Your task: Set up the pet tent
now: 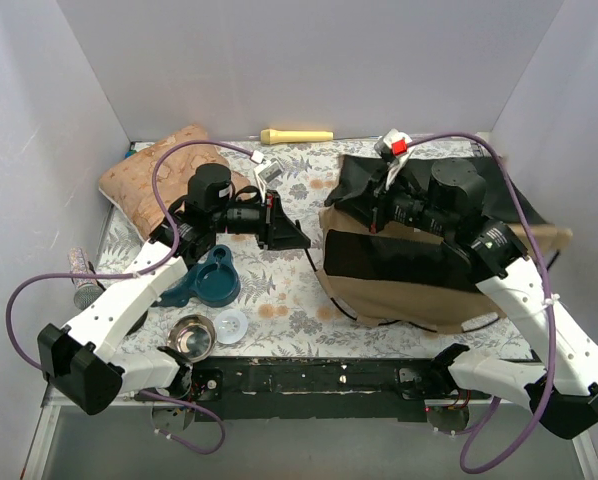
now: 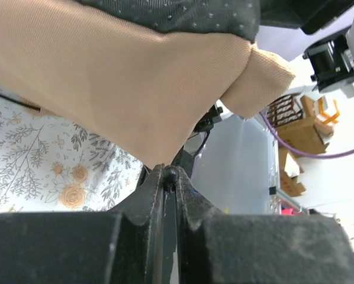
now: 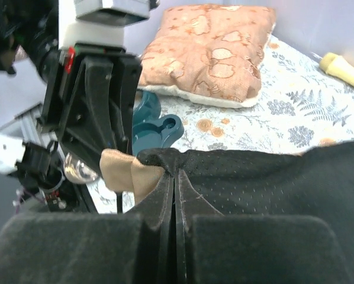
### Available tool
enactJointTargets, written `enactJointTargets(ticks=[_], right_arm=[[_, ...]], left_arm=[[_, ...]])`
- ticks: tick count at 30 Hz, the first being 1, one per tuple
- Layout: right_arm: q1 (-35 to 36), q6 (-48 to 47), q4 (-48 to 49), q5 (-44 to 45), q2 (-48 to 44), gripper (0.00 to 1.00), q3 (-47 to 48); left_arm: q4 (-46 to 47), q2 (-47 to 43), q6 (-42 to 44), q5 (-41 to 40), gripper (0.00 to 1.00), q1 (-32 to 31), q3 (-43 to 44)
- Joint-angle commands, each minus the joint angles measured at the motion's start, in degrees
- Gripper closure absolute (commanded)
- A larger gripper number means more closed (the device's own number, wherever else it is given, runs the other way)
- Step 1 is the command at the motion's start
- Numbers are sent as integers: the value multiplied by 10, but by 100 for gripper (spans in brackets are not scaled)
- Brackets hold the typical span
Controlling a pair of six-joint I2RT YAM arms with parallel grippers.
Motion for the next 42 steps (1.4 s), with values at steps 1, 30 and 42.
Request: enactJointTargets(ticks=[1, 30, 42], right_arm=[[1, -145, -6, -80, -9, 94, 27], [1, -283, -139, -237, 76, 99, 117], [1, -22, 26, -250, 70, 99, 71]], left_arm=[[-129, -18, 110, 42, 100, 0, 22], [-152, 13, 145, 127, 100, -46, 76], [-105, 49, 85, 158, 100, -55, 74]])
